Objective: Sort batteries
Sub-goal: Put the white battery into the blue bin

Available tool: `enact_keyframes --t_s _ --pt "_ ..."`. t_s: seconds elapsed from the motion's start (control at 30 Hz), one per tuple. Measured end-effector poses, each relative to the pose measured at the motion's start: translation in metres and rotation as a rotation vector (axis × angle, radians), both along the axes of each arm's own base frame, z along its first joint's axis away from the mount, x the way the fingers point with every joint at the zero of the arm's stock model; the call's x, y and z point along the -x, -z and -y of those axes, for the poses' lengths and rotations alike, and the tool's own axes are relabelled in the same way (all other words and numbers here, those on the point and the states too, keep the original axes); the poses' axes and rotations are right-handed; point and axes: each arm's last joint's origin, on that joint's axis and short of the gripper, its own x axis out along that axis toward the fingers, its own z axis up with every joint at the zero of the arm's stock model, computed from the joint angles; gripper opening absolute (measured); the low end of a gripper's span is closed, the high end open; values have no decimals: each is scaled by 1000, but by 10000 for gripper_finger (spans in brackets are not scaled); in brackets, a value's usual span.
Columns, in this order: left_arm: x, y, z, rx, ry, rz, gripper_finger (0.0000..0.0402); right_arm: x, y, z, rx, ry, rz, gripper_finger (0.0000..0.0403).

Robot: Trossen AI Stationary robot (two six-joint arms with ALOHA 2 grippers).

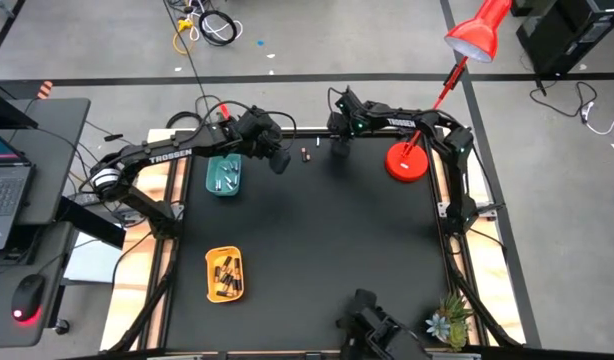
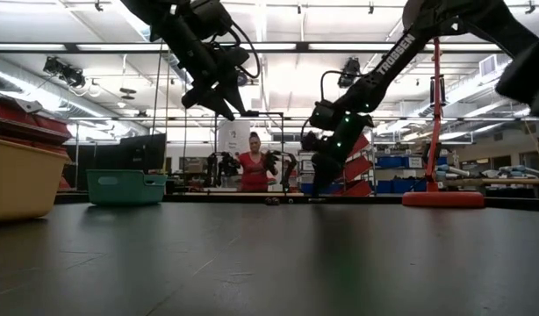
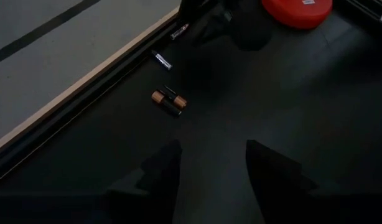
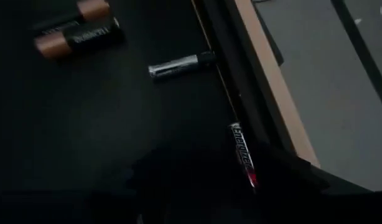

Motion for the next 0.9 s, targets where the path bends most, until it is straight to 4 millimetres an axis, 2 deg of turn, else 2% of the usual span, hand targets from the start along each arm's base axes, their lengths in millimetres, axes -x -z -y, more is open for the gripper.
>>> enact_keyframes --t_s 0.2,0.4,0.53,0.7,0.9 --pt "0 0 0 0 0 -1 186 -2 16 2 -19 19 -30 224" --pt "0 0 0 1 0 -3 186 -3 15 -1 -28 26 -55 221" --pt "1 1 0 3 2 -9 186 -4 14 -5 -39 32 -87 204" --pt "1 1 1 2 9 -24 186 -5 6 -13 -78 52 -77 183" --pt "3 3 1 4 19 -49 186 -6 -14 -15 -75 111 -10 188"
